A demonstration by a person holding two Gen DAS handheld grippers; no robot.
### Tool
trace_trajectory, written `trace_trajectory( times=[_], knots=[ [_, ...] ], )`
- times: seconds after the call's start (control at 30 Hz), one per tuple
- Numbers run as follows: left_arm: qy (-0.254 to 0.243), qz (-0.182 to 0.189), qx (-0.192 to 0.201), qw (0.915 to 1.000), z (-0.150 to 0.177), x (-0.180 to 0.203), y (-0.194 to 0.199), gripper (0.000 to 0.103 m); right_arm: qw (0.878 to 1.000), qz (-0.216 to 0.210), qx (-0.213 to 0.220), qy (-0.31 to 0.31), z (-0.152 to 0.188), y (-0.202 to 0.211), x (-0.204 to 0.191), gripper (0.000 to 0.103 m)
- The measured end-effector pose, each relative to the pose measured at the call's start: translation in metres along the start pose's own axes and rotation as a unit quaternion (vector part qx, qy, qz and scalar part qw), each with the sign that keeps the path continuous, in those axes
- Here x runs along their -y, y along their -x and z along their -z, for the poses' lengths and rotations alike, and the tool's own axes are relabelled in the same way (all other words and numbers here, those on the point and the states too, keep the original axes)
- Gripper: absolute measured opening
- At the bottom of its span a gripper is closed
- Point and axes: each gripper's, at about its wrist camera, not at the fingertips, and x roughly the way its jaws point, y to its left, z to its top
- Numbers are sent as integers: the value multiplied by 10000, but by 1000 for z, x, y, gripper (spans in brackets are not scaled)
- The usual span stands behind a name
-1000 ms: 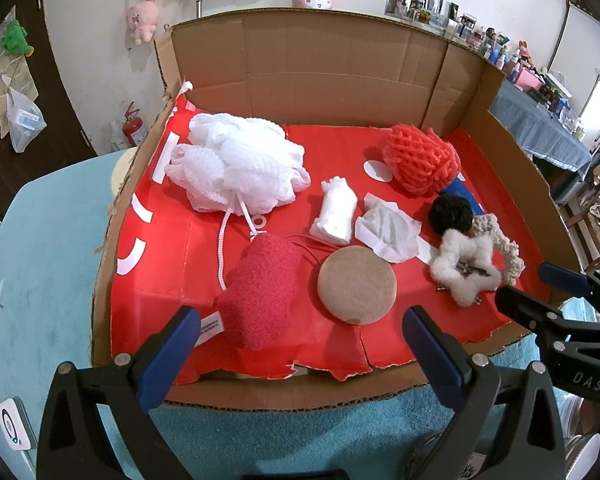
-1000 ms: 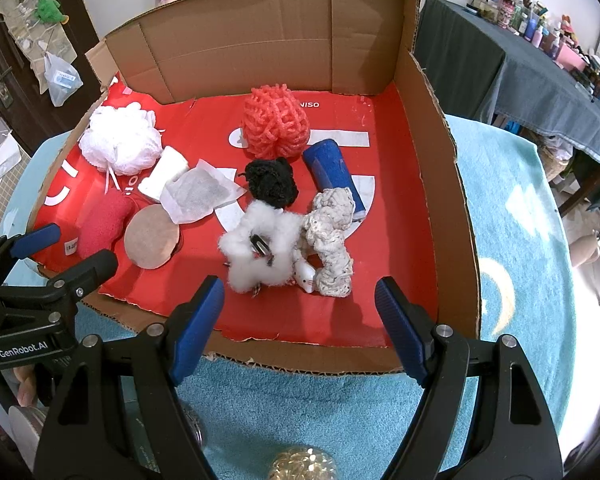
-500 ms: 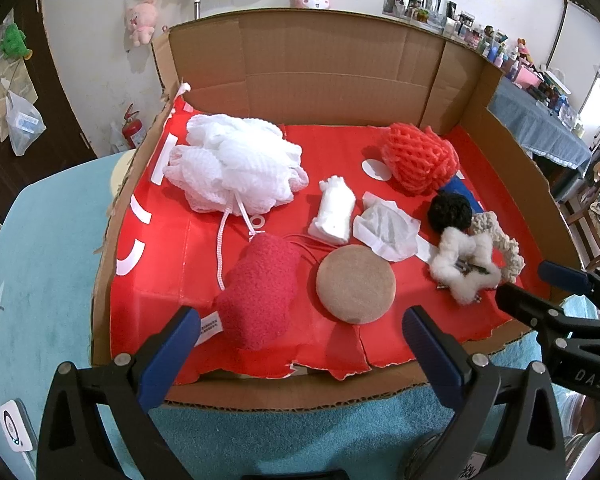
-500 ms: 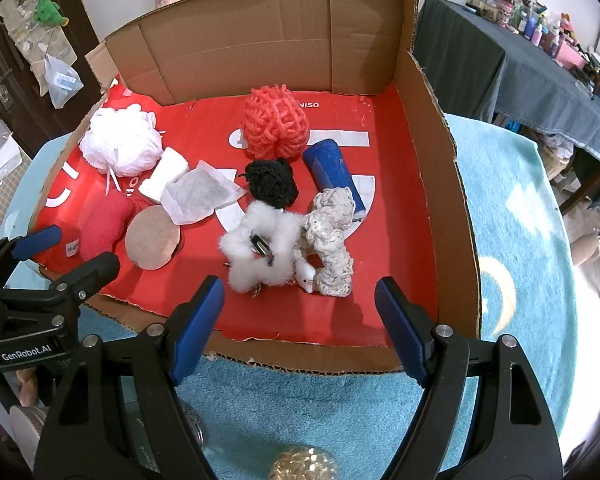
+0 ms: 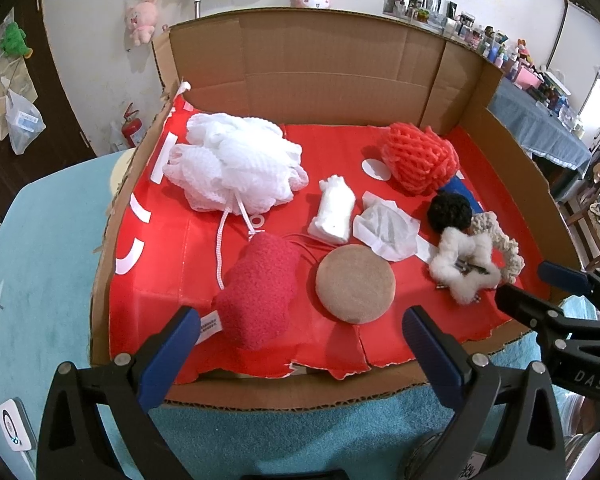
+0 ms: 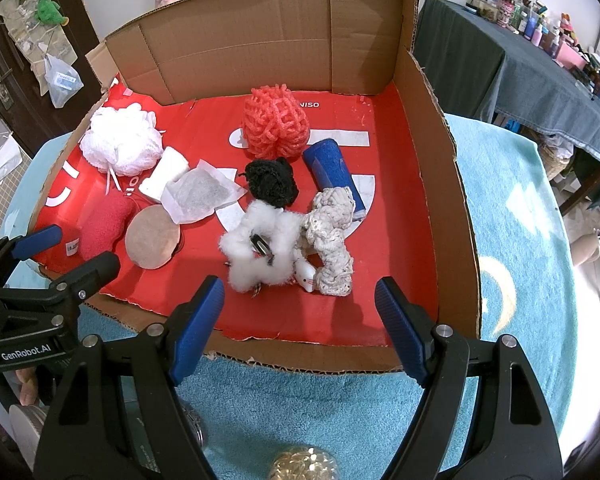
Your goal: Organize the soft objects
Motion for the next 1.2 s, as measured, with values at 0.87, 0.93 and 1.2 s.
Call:
trace_trajectory(
  times=[0.87, 0.93, 1.2],
  knots=[
    [237, 342, 2045, 9780, 46, -19, 159, 103, 9898, -15, 1413, 197, 27, 124, -8, 77],
    [161, 393, 2263, 9731, 62, -15, 174, 103, 9850, -11, 1707, 260, 44, 147, -12, 81],
    [-83, 290, 2558, 9663, 142, 5, 182, 103, 9704, 137, 2344, 566, 135, 181, -36, 93]
  ],
)
